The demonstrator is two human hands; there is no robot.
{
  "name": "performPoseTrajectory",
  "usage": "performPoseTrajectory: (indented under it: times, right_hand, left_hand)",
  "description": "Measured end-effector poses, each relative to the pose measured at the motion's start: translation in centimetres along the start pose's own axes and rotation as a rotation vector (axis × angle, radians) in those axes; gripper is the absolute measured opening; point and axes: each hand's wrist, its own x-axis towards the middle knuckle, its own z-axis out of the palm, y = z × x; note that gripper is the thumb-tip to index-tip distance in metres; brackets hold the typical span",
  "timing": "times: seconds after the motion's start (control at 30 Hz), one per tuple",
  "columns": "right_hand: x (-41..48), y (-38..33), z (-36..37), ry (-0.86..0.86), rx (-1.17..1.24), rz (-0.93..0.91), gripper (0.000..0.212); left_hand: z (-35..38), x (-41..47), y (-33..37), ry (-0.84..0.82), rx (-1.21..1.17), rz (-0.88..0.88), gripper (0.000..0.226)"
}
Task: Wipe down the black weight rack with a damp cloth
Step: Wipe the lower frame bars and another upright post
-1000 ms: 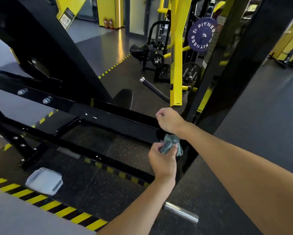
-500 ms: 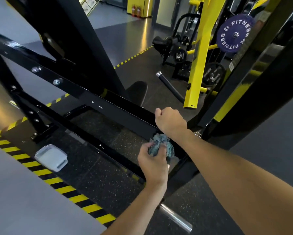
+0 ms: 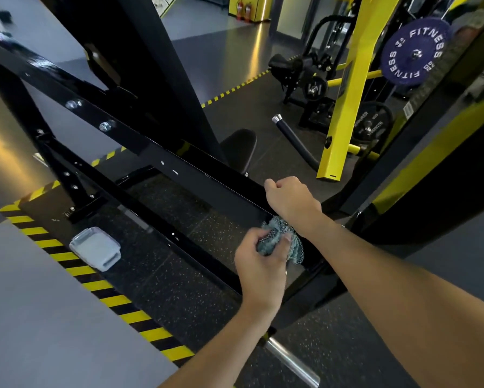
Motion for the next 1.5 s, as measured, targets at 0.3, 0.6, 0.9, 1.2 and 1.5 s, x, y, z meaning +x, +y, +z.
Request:
performPoseTrajectory:
  times: [0.3,0.6,0.9,1.2,1.5]
  right_hand:
    - [0.5,-4.7,0.2,-0.078,0.005,-0.240,0.029]
    - [0.2,-4.4,1.1,-0.040,-0.156,-0.285,0.028]
    - [0.3,-4.3,1.2,-0.020,-0.172,-0.258,0.029]
    - [0.0,-4.5,1.4,0.000,-0.194,-0.238,0.029]
    - [3.6,-8.8,2.8,-0.138,-0.029,-0.318,0.033]
  left_hand:
    - [-1.5,1.9,-1.8,0.081,0.016,-0.115,0.012]
    - [-2.9,4.8,0.1,0.089,0.020,-0.074,0.010]
    - [-4.7,7.7,1.7,0.096,0.060,0.014,0.010]
    - [-6.0,8.9,1.1,0.091,0.132,-0.015,0.011]
    - [-6.1,8.9,-0.1,0.110,0.215,-0.034,0.012]
